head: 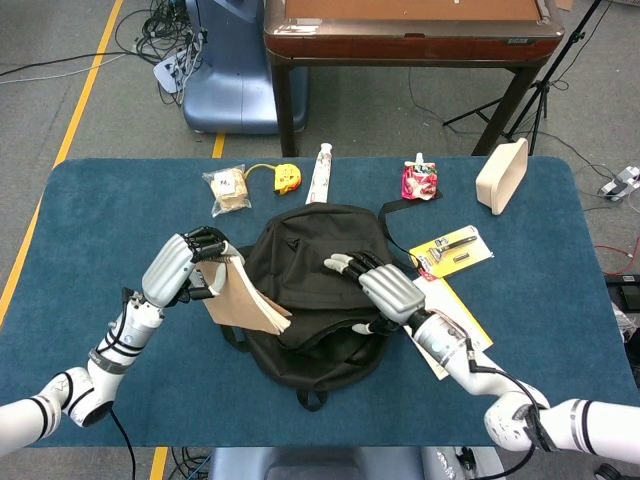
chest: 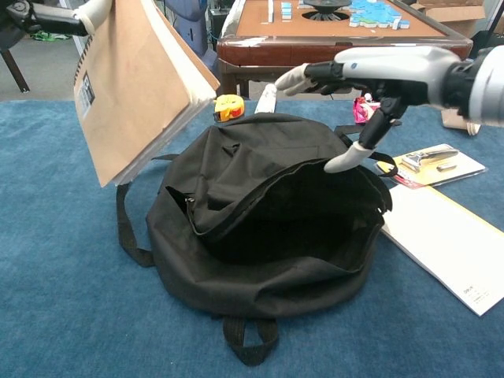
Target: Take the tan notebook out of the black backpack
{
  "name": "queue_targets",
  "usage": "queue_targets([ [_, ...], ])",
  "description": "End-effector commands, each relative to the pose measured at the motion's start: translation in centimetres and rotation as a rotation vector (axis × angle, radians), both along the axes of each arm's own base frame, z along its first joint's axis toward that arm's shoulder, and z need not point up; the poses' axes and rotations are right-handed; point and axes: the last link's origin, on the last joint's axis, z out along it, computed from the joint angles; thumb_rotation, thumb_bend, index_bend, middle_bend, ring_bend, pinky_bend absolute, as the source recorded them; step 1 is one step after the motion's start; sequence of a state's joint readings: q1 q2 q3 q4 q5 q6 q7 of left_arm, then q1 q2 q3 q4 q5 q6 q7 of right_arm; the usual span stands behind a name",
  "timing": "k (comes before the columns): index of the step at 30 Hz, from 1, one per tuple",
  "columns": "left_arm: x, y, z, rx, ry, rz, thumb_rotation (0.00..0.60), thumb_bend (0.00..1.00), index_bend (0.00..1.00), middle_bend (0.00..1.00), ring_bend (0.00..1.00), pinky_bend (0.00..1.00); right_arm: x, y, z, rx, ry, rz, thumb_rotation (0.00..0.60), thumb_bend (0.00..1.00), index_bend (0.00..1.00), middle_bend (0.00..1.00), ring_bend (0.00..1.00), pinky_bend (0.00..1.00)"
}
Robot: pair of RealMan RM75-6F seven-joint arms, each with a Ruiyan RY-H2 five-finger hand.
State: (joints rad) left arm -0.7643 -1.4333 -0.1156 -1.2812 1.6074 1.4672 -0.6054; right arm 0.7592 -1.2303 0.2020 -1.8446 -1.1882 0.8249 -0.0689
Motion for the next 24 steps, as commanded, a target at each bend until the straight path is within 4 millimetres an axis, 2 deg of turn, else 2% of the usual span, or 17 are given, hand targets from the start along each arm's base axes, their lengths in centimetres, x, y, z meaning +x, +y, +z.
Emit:
queue_targets([
  [1,0.3,1.5,-0.3,0.047,0.044,0.018,0.6,0.57,0.66,0.72,0.53,0.35,-1.1,0.7,1.4,-0.031,-0.011,-0.01,0.6,0.0,0.0,0.06,0.0,0.05],
  [10,0.2,5.4,-1.7,0.144,0.141,0.102,0.6,0.57,0.66,0.72,0.53,0.35,-3.4,1.3,4.2,-0.118,-0.001,-0.039,0.6,0.0,0.0,0.06,0.0,0.05],
  [16,-0.3,6.4,-3.5,0.226,0.212,0.135,0.6,0.55,0.64,0.72,0.53,0.36,-4.0,0.9,5.4,-0.169,-0.023,-0.072,0.6,0.0,0.0,0.07,0.0,0.05],
  [19,-0.4,6.6,-4.7,0.24,0.244,0.166,0.6,0.53,0.6,0.69,0.51,0.36,-4.1,0.7,5.6,-0.182,-0.027,-0.085,0.6,0.0,0.0,0.07,0.0,0.05],
  [24,-0.6,6.0,-6.2,0.21,0.295,0.173,0.6,0.48,0.46,0.57,0.43,0.36,-4.2,0.6,5.7,-0.198,-0.031,-0.094,0.6,0.0,0.0,0.07,0.0,0.05],
])
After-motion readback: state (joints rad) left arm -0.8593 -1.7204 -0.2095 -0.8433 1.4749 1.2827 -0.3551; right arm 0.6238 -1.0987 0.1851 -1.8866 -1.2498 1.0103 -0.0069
